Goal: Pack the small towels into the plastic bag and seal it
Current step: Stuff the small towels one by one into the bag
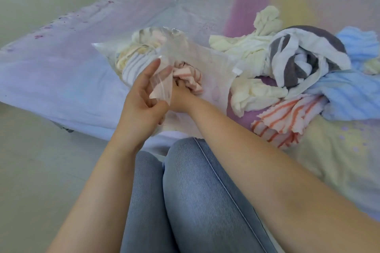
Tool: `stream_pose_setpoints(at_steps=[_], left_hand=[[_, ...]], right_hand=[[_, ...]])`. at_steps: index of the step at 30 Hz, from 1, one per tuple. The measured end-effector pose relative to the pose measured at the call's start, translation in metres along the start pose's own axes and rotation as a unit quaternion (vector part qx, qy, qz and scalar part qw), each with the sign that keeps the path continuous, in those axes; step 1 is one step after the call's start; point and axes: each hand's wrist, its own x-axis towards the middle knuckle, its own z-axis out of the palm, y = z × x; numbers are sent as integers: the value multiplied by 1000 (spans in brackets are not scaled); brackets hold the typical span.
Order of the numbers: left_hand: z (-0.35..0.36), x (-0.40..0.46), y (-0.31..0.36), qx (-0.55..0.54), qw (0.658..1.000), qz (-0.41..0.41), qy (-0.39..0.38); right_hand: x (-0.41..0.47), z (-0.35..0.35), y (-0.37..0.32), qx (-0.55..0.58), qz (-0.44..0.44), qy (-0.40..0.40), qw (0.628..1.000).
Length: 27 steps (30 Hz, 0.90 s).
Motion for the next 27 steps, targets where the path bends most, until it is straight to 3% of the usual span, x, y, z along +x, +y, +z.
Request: stream_pose_setpoints(at_steps=[5, 8, 10, 12, 13, 15, 17, 21, 25, 27], left_hand=[[16, 1, 1, 33, 999, 34, -21], [28, -2, -2, 72, 997, 30, -27], [32, -5, -5, 103, 994, 19, -21], [34, -7, -6, 123, 992, 20, -19], [35, -8, -5, 127, 992, 23, -18], [36, -8, -4, 124, 992, 31, -14], [38, -9, -2, 125, 992, 34, -9], [36, -9, -3, 123, 992, 35, -1], [33, -10, -5, 110, 993, 41, 12], [35, -11, -8, 144, 988, 38, 40]], right_hand=[[-72, -12, 44, 137, -29, 37, 990], [-125, -28, 62, 102, -28, 86, 991], [-152, -28, 81, 49, 19, 229, 972], [-172, -30, 102, -25, 55, 433, 899], [-178, -32, 113, -53, 103, 480, 870], [-184, -32, 142, -65, 238, 429, 869], [-182, -28, 166, -69, 290, 349, 889], [-178, -50, 184, 14, 311, 375, 873], [-181, -78, 174, -19, 295, 270, 917], [-188, -83, 153, 60, 258, 239, 934]])
